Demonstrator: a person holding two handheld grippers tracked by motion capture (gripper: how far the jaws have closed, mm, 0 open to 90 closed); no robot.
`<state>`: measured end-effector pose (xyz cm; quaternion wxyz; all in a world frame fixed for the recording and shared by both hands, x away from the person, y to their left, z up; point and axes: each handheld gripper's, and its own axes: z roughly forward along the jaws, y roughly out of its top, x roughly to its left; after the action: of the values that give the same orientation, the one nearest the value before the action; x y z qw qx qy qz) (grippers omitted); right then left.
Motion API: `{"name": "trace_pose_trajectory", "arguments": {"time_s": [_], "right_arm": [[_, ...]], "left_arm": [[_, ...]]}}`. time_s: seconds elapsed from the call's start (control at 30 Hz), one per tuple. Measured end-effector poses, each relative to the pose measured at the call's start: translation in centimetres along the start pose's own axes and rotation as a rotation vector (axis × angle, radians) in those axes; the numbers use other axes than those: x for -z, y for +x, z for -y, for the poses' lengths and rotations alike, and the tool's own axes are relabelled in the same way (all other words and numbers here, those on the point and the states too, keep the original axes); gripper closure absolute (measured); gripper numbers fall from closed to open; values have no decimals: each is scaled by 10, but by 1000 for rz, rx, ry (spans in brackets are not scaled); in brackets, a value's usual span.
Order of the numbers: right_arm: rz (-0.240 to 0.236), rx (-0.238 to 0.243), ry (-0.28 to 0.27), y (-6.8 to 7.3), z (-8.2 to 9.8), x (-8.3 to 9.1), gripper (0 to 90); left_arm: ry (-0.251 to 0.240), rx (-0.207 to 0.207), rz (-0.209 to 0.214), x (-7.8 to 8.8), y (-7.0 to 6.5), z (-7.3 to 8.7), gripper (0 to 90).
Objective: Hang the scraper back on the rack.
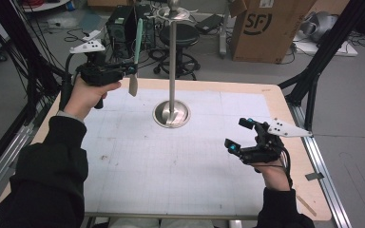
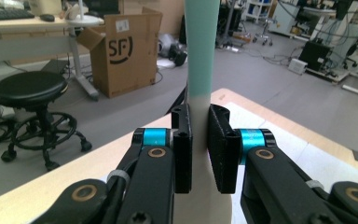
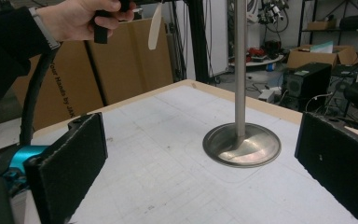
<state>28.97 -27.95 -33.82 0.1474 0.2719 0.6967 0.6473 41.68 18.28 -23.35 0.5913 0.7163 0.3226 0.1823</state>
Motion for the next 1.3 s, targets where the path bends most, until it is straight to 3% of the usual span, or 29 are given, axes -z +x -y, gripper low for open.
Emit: {"name": "trace_pose_trajectory", "arguments": {"time_s": [0.47,0.8,0.97,1.3], "right_arm": [[13,-8,-16,-2,0,6,11],[14,-10,-9,-2,1,7,11],[15,-3,-9,-3,2,7,11],[17,-2,-9,-3,2,6,11]], "left_arm": [[19,-46,-30,-6,4,-10,806],[-9,-24,1,-11,3,-9,805],[-9,-41,0,-13,1,-9,805],[-1,-37,-4,-16,1,-8,804]]}}
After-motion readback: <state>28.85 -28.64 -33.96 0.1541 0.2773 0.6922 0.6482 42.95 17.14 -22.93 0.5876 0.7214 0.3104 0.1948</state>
